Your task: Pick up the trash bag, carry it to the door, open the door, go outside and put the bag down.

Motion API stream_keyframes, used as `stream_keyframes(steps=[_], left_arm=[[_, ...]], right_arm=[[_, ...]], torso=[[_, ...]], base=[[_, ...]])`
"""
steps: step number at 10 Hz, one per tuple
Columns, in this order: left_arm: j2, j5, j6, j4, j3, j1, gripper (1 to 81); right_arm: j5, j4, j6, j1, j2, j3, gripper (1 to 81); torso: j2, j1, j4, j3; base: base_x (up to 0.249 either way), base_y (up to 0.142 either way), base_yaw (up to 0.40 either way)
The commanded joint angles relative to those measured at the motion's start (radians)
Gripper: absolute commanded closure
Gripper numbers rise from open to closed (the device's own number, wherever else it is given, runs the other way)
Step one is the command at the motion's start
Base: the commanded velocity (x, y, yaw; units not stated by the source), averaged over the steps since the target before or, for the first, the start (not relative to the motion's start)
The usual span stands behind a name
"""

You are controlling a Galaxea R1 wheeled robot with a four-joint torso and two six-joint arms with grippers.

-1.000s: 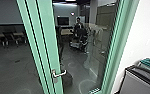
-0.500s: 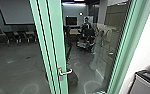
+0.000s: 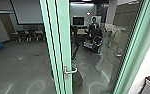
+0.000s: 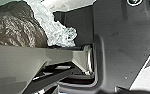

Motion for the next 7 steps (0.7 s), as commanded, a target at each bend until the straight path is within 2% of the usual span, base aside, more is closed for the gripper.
stream_keyframes(steps=[1,7], left_arm=[[-0.005,0.052,0.003,0.014,-0.003,-0.059,81.1],[-0.005,0.052,0.003,0.018,-0.003,-0.059,81.1]], right_arm=[[-0.05,-0.007,-0.004,0.037,0.009,0.011,1.0],[-0.05,-0.007,-0.004,0.036,0.009,0.011,1.0]], torso=[[0.0,0.0,0.0,0.0],[0.0,0.0,0.0,0.0]], base=[[0.0,0.0,0.184],[0.0,0.0,0.154]])
